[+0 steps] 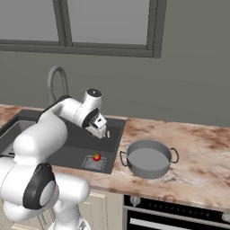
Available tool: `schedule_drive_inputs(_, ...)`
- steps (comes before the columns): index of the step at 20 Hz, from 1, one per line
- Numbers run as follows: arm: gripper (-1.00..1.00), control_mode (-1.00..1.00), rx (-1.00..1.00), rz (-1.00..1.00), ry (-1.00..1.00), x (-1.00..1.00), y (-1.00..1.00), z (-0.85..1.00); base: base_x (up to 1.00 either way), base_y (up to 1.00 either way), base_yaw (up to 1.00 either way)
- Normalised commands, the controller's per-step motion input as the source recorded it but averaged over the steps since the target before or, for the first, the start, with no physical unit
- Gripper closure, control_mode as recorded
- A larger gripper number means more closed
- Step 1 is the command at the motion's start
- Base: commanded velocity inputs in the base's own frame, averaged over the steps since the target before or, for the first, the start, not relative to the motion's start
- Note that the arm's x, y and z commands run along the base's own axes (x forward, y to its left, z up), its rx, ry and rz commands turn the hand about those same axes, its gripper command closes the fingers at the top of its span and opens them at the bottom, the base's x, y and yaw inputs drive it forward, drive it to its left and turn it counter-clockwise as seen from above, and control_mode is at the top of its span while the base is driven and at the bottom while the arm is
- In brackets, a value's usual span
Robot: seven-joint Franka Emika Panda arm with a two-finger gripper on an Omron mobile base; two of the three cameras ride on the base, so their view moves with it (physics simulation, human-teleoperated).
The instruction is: Dump the tomato from the pot into the sink. Then turn on the water and wash the tomato. Then turn off the water and put the tomato back in the pot.
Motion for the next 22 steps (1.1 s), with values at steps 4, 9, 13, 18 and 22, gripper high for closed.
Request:
schedule_drive_inputs(4, -1.0, -1.0, -0.02, 0.01, 0.0, 0.0, 0.02, -0.45, 0.0, 0.0, 0.0)
schedule_drive_inputs(9, -1.0, -1.0, -0.07, 0.04, -0.05, 0.0, 0.08, -0.48, 0.0, 0.0, 0.0)
schedule_drive_inputs(13, -1.0, -1.0, -0.08, 0.06, -0.03, 0.0, 0.11, -0.34, 0.0, 0.0, 0.0)
schedule_drive_inputs(18, -1.0, -1.0, -0.06, 0.08, -0.01, 0.01, 0.04, -0.21, 0.0, 0.0, 0.0)
schedule_drive_inputs(22, -1.0, -1.0, -0.03, 0.09, 0.0, 0.13, 0.01, -0.29, 0.0, 0.0, 0.0)
